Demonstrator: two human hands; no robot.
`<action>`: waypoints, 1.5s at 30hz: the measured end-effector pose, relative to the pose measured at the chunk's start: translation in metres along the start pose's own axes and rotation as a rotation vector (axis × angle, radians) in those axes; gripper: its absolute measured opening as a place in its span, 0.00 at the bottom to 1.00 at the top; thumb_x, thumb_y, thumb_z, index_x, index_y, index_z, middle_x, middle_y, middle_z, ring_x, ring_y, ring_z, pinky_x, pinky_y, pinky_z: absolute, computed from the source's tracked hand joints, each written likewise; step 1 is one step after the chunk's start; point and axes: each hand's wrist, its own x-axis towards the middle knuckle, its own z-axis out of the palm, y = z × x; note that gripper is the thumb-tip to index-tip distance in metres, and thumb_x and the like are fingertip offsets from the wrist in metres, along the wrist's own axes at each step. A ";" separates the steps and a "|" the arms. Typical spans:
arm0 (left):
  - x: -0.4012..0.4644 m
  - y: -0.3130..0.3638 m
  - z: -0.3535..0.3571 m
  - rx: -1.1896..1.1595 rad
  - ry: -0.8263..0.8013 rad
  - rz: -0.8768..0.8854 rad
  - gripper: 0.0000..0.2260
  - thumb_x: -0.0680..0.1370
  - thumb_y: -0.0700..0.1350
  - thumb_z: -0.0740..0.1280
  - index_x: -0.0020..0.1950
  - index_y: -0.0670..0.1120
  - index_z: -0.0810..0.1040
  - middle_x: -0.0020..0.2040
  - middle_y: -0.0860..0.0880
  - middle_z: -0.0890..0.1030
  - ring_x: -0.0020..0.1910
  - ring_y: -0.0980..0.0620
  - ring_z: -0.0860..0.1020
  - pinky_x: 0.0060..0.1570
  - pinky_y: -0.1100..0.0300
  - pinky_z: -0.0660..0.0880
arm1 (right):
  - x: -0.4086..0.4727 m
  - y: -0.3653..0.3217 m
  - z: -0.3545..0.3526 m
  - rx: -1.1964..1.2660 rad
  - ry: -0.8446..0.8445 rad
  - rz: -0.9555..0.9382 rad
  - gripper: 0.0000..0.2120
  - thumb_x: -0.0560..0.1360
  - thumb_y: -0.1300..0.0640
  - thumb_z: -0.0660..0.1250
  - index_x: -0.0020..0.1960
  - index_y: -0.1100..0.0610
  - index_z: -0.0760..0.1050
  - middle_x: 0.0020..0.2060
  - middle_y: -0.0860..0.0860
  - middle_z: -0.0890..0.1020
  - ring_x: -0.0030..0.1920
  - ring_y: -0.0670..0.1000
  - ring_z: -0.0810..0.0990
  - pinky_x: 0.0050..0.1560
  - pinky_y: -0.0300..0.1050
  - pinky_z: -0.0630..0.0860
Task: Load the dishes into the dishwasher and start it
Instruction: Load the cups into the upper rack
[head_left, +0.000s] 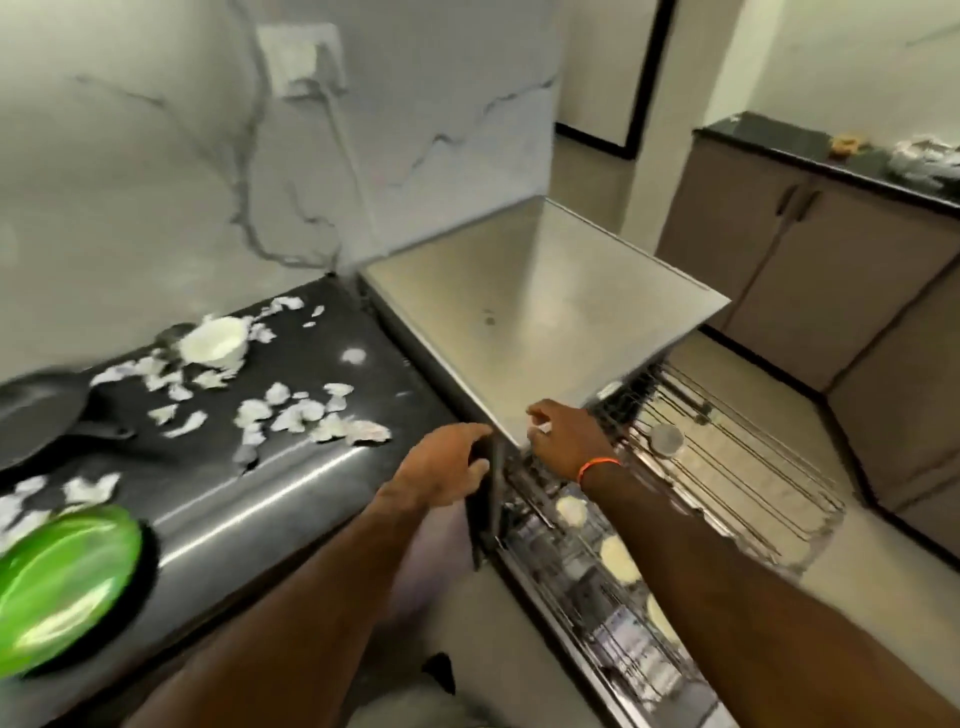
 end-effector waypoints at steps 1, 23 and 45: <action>-0.015 -0.018 -0.007 -0.007 0.031 -0.039 0.23 0.78 0.52 0.67 0.72 0.51 0.74 0.68 0.49 0.79 0.67 0.47 0.76 0.67 0.53 0.72 | 0.006 -0.021 0.011 0.008 -0.005 -0.037 0.16 0.76 0.56 0.68 0.63 0.53 0.78 0.57 0.52 0.84 0.58 0.56 0.81 0.61 0.48 0.75; -0.199 -0.378 -0.178 0.069 0.503 -0.471 0.16 0.71 0.52 0.65 0.57 0.54 0.83 0.65 0.53 0.79 0.67 0.49 0.75 0.70 0.54 0.68 | 0.154 -0.416 0.267 -0.152 -0.281 -0.567 0.14 0.76 0.54 0.68 0.60 0.52 0.80 0.60 0.51 0.81 0.61 0.55 0.78 0.63 0.47 0.72; -0.053 -0.506 -0.253 -0.383 0.474 -0.590 0.29 0.77 0.58 0.71 0.73 0.45 0.71 0.66 0.46 0.80 0.63 0.47 0.79 0.61 0.58 0.72 | 0.240 -0.453 0.361 0.153 -0.317 -0.017 0.08 0.70 0.52 0.69 0.33 0.52 0.80 0.27 0.47 0.82 0.31 0.50 0.84 0.40 0.50 0.82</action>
